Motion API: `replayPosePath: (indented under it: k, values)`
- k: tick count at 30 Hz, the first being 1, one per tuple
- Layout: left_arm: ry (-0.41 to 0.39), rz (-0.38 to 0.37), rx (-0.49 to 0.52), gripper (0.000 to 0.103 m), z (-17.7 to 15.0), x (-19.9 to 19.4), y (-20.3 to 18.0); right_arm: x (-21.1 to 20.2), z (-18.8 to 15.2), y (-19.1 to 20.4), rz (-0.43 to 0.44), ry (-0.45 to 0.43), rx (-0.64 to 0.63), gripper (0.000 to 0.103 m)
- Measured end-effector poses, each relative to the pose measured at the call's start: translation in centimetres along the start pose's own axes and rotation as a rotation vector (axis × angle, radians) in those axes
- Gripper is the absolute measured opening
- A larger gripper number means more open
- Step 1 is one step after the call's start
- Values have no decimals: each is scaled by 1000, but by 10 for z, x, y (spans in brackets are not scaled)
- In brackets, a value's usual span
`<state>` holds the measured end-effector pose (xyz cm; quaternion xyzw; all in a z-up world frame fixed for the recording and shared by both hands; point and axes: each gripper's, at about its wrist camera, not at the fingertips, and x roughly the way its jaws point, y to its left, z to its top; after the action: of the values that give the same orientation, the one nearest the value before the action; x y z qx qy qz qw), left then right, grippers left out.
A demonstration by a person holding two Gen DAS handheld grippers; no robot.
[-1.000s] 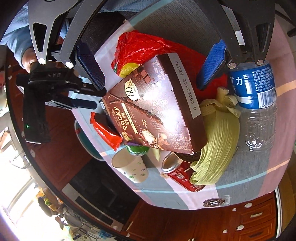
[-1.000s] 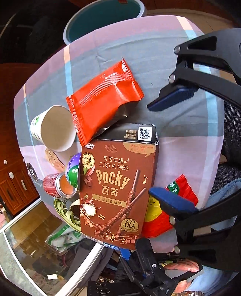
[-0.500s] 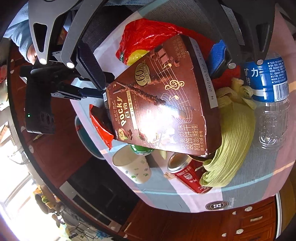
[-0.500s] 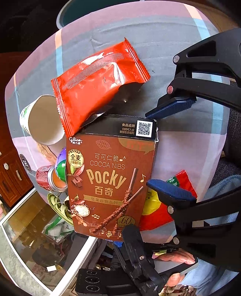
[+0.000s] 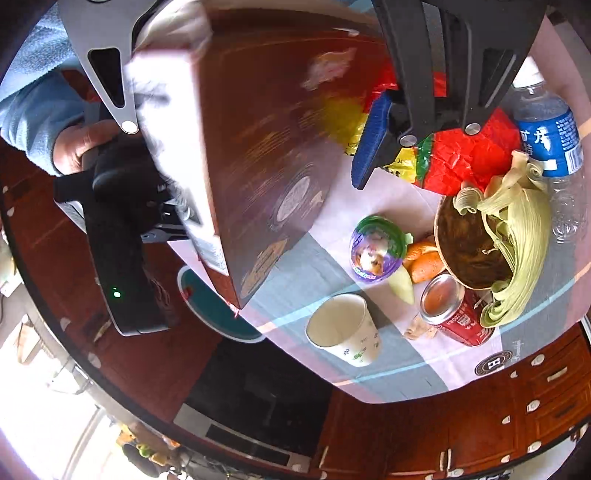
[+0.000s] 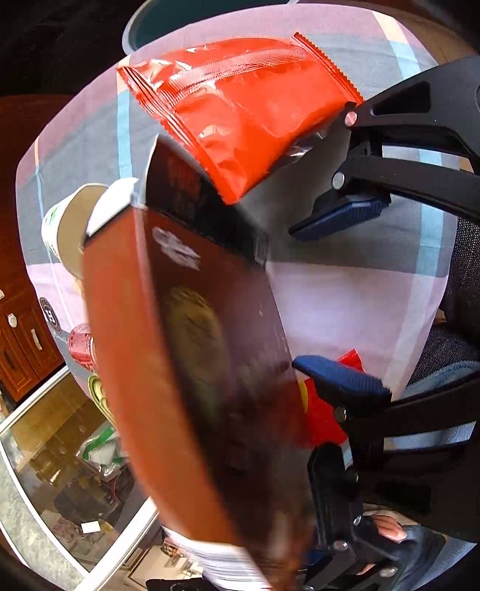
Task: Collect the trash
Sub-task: 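Grasp the brown Pocky box with the left gripper while the right gripper grasps the orange packet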
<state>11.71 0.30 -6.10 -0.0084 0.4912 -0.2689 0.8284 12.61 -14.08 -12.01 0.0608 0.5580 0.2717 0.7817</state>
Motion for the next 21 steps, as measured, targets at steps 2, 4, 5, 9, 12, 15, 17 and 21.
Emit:
replayPosePath:
  k: [2, 4, 5, 9, 12, 15, 17, 21]
  values:
    - [9, -5, -36, 27, 0, 6, 3, -4, -4, -3, 34, 19, 16, 59]
    - [-5, 9, -43, 20, -3, 6, 5, -14, -9, -3, 20, 9, 2, 60]
    - [-8, 17, -43, 20, -4, 5, 5, -20, -11, -4, 20, 3, -1, 62]
    - [-14, 26, -64, 20, -7, 2, 10, -56, -17, -6, 2, -78, -16, 73]
    - [-17, 21, -73, 20, -7, 1, 10, -81, -14, -15, -77, -185, -19, 82]
    - [-13, 24, -64, 20, -6, 2, 5, -80, -3, -33, -188, -216, -10, 93]
    - [-9, 33, -54, 20, -5, 3, 2, -63, 9, -47, -249, -172, -17, 93]
    - [-1, 55, -61, 23, -6, 2, 2, -38, 18, -77, -270, -71, 11, 93]
